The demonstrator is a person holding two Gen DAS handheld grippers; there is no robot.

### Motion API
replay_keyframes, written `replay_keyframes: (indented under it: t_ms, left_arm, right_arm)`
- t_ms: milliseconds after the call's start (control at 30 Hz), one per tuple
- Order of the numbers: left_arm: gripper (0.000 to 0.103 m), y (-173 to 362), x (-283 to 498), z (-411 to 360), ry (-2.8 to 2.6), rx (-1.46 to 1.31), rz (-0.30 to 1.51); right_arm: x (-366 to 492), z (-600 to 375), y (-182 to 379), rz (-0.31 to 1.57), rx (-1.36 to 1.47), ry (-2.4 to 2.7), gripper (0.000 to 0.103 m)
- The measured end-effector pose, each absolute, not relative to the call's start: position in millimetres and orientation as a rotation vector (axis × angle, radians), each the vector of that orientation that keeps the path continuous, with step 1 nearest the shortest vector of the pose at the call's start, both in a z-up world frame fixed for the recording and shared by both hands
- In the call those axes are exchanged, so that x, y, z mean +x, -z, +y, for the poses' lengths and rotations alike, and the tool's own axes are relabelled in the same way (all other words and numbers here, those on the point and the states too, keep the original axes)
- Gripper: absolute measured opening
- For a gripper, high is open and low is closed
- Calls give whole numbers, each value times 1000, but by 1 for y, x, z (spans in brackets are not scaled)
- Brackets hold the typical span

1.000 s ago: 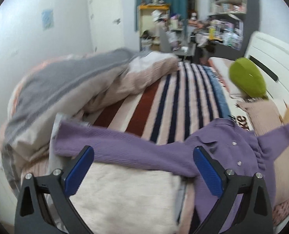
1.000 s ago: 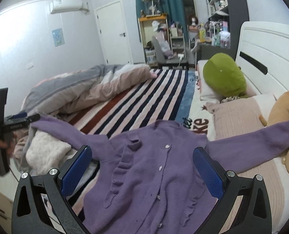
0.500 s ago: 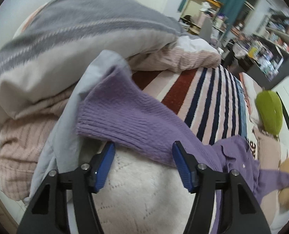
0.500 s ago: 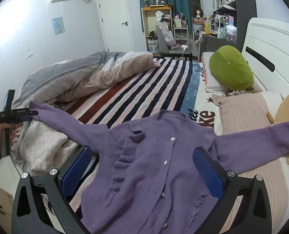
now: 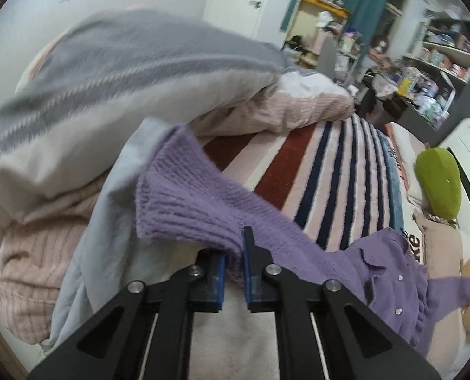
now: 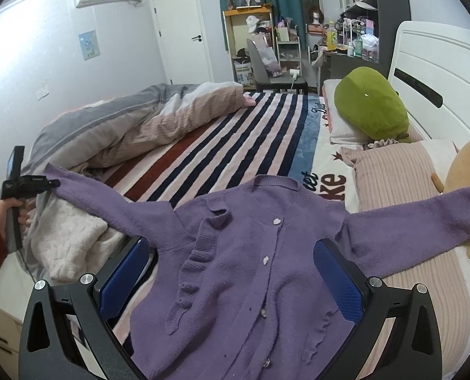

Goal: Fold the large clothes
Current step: 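Grasp the purple cardigan's sleeve cuff with the left gripper and lift, then fold the held sleeve across the cardigan body with the left gripper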

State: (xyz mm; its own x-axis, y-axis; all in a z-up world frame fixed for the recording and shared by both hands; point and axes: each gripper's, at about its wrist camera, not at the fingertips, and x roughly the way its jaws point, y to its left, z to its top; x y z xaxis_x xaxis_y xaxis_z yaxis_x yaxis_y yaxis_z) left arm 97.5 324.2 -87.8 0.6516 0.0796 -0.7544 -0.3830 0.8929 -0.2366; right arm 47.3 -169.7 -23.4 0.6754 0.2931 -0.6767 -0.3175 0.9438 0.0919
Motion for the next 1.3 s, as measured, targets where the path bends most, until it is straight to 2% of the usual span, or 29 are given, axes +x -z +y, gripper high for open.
replay_keyframes:
  t_ms: [300,667,767,933,1100,1200,1300]
  left_arm:
    - [5,37,111,252,-99,-313,745]
    - [5,18,123,65,357,-355,760]
    - [5,32,120,6,486,-373,815]
    - [6,89,103,-90,642,-321,976]
    - [6,151,90,-138,628,-216,1151]
    - [12,167,81,-141,612,-208,1199]
    - [30,162,72,-136,598,-186,1186]
  right_arm:
    - [43,-193,21,750,-1,-327,103]
    - [25,-264,19,745,58,-232,103]
    - [19,-288,20,748,73,-194,103]
    - [7,-327,34,773,99,-145,103]
    - [-5,-355,58,807,119,-122,103]
    - [-10,-366,77,851,137,-122,103]
    - [-11,-368,91,888,148,-143,99]
